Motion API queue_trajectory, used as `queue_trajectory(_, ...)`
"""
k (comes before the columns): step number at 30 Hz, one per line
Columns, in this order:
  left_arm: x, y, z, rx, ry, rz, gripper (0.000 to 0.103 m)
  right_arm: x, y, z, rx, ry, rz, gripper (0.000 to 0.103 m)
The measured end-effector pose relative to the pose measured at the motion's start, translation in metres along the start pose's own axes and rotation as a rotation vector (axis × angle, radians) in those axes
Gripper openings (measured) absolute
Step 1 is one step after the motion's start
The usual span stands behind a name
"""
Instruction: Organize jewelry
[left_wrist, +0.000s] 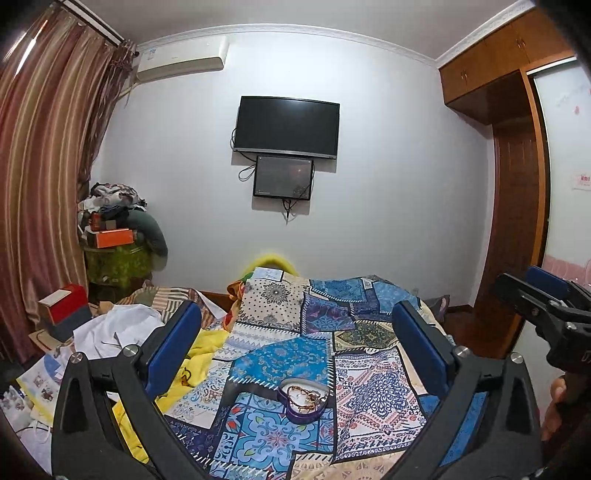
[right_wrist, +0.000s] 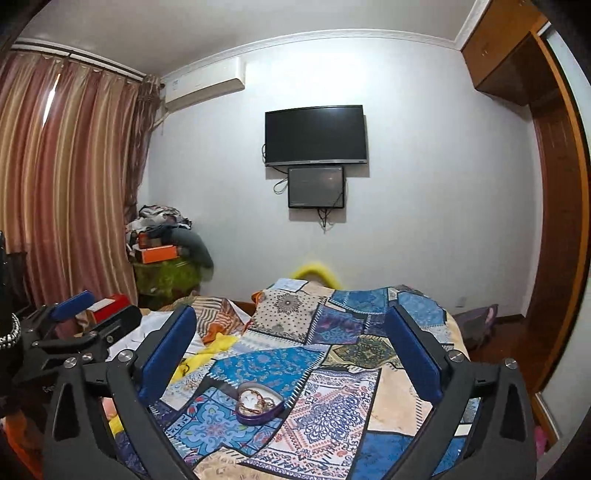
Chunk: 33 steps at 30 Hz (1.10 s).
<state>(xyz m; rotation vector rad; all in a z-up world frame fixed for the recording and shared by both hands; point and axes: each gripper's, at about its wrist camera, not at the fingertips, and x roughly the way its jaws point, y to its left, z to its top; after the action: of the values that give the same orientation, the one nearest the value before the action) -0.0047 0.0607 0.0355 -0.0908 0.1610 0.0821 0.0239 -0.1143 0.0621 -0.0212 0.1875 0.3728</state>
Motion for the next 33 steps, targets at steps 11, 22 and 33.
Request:
queue_trajectory(11,-0.008,-0.008,-0.001,0.017,-0.004,-0.008,0.103,-0.011,-0.004,-0.004,0.003,0.009,0.012,0.101)
queue_trajectory(22,-0.007,-0.012,-0.003,0.028,0.01,-0.014,0.103,-0.012,-0.001,-0.008,-0.004,0.02,0.013,0.101)
queue_trajectory(33,-0.001,-0.013,-0.003,0.03,0.021,-0.022,0.103,-0.011,-0.001,-0.01,-0.006,0.044,0.01,0.101)
